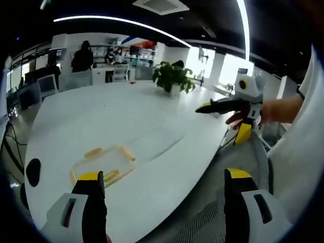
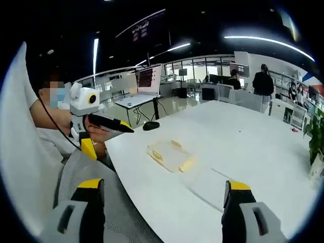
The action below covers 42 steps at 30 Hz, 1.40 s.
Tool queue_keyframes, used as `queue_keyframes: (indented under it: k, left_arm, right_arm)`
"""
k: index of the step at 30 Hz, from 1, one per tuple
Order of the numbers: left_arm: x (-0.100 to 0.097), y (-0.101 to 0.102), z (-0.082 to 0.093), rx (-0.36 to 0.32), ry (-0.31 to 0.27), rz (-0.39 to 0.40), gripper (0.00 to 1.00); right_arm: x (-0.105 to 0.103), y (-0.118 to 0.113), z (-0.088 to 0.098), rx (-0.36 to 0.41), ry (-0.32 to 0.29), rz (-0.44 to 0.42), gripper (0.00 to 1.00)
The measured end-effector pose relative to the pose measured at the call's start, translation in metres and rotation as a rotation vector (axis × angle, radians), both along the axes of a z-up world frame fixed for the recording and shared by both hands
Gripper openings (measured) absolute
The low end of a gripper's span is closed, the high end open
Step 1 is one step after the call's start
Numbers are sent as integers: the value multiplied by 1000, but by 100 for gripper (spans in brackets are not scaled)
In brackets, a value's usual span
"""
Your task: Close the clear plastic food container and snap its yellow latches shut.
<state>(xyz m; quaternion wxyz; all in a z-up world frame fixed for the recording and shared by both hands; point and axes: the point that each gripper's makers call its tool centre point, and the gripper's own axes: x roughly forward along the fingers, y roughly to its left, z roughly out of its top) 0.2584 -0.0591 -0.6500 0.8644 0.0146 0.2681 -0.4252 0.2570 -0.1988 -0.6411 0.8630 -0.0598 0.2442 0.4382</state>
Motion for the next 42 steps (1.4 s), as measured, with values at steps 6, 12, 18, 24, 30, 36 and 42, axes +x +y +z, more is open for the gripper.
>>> queue_keyframes:
  k: [6, 12, 18, 24, 30, 36, 42]
  left_arm:
    - [3, 4, -1, 15, -1, -24, 97]
    - [8, 11, -4, 40, -1, -40, 96]
    - [15, 18, -5, 53, -10, -47, 96]
    - [25, 25, -7, 74, -23, -58, 96]
    - [29, 31, -11, 126, -32, -89, 96]
    - [34, 36, -18, 163, -31, -110, 96]
    - [43, 40, -20, 183, -36, -125, 96]
  right_arm:
    - [7, 6, 1, -17, -10, 26, 99]
    - [13, 12, -2, -45, -15, 48, 99]
    - [20, 18, 1, -55, -23, 64, 99]
    - [32, 21, 3, -79, -47, 77, 99]
    - [39, 30, 1, -103, -54, 113, 99]
    - [43, 44, 1, -88, -42, 139, 99]
    - [50, 57, 1, -84, -43, 169, 99]
